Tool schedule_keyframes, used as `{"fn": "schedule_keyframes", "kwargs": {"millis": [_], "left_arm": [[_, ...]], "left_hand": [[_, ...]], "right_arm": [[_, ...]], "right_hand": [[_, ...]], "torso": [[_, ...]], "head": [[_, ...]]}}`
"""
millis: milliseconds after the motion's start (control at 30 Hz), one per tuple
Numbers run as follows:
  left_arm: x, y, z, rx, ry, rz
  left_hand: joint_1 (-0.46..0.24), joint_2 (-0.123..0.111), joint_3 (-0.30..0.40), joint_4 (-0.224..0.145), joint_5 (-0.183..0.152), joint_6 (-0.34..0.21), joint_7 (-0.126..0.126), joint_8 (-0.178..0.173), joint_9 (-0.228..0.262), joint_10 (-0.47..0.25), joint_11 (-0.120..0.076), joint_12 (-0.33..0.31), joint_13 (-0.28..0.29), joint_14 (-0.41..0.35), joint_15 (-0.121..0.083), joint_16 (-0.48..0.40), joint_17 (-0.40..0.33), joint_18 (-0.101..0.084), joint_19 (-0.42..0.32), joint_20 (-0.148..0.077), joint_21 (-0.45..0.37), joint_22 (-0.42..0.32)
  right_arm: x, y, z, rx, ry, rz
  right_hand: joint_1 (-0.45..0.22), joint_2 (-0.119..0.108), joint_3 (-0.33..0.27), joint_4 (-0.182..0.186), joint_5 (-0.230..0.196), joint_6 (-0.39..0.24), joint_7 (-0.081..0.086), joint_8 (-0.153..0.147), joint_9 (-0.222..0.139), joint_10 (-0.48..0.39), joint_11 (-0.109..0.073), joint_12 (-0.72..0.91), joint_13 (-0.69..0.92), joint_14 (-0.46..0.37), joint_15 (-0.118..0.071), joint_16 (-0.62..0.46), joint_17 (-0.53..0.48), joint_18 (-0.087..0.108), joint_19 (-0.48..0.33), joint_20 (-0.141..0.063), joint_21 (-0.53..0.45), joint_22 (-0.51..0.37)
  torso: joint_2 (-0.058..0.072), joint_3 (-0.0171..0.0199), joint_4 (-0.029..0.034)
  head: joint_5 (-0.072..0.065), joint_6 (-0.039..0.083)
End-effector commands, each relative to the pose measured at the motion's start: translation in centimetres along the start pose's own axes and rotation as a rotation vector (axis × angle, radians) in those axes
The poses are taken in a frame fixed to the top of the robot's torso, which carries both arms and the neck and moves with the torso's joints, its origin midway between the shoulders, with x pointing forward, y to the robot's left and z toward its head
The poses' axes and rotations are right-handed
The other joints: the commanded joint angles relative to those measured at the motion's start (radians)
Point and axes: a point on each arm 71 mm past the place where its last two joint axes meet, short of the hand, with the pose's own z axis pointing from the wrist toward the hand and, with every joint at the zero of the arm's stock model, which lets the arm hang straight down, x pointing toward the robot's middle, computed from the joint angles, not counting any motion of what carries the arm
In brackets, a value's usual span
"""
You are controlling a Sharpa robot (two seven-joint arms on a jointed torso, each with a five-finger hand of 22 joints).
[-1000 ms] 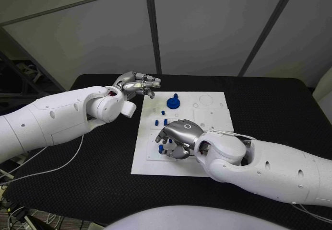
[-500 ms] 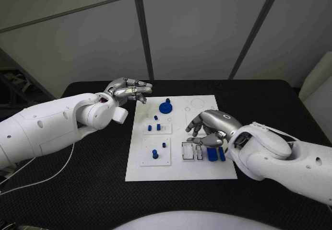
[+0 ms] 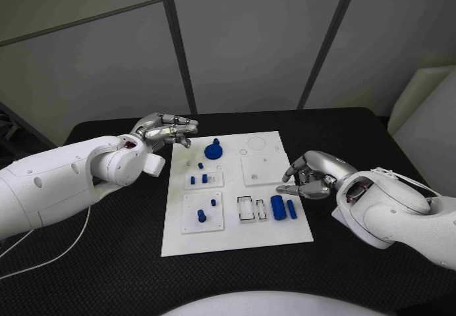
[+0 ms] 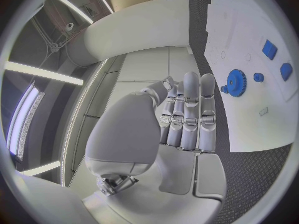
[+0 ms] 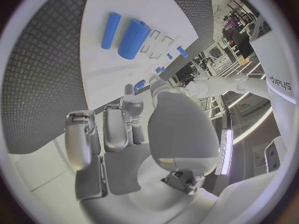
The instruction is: Assemble the parts on the task board
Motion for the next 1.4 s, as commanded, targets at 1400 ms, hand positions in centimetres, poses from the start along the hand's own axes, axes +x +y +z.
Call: {"fn": "schedule_keyframes", "kwargs": {"millis": [1400], "left_arm": [[-0.3, 0.1, -0.4, -0.007, 0.012, -0.006]], "left_hand": [[-0.016, 0.002, -0.006, 0.004, -0.006, -0.002, 0.005, -0.006, 0.001, -0.005, 0.005, -0.007, 0.002, -0.006, 0.001, -0.008, -0.001, 0.002, -0.006, 0.0, -0.005, -0.003]], "right_arm": [[6.3, 0.8, 0.6, 0.13, 0.115, -0.156]], "right_hand": [[-0.021, 0.033, -0.087, 0.001, 0.023, 0.011, -0.013, 0.01, 0.151, 0.013, -0.008, 0.12, 0.141, 0.033, -0.003, 0.027, 0.044, -0.015, 0.107, -0.004, 0.003, 0.263]], "torso": [[-0.003, -0.0039, -0.0014]], "head": [[0.005, -0.01]]}}
